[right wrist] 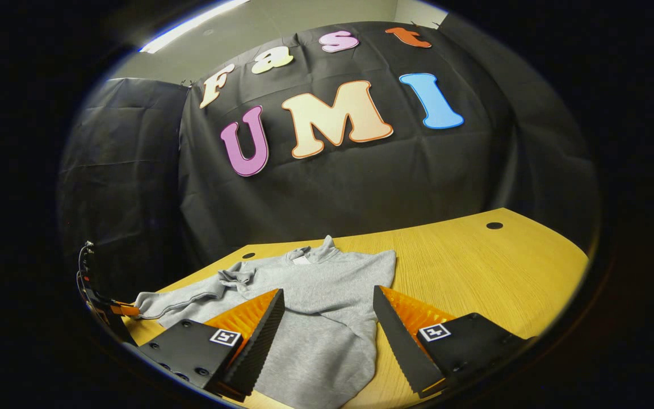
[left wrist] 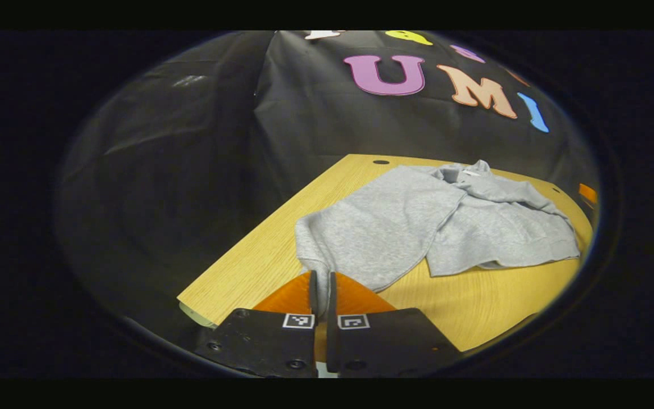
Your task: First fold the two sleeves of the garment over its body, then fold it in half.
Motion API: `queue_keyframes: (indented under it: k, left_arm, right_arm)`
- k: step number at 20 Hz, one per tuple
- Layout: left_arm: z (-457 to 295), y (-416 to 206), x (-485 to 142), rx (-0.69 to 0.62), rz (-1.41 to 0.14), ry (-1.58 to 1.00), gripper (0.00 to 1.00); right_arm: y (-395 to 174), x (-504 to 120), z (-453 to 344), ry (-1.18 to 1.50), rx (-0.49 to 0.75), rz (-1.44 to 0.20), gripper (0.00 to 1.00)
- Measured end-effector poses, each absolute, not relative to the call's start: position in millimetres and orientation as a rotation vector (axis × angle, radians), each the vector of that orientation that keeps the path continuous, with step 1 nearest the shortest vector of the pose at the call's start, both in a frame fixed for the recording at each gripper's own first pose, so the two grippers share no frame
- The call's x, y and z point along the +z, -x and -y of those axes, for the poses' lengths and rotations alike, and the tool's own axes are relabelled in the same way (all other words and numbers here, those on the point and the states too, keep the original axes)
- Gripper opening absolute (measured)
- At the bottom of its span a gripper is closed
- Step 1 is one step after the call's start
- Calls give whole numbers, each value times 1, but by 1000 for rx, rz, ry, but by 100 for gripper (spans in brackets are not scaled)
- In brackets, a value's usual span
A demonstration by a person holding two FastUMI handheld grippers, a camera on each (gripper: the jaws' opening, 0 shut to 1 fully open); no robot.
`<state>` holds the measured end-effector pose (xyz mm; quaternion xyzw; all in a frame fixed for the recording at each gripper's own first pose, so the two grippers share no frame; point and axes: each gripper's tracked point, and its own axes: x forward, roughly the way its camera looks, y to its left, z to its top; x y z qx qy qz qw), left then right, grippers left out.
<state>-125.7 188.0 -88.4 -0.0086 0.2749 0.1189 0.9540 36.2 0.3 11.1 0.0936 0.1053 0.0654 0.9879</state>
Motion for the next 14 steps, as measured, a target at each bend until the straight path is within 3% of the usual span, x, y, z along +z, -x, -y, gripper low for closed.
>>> queue_keyframes:
  k: [14]
  left_arm:
    - [-48, 6, 3, -118, -386, -80, 1]
  right_arm:
    - [-34, 7, 11, -210, 118, -229, 97]
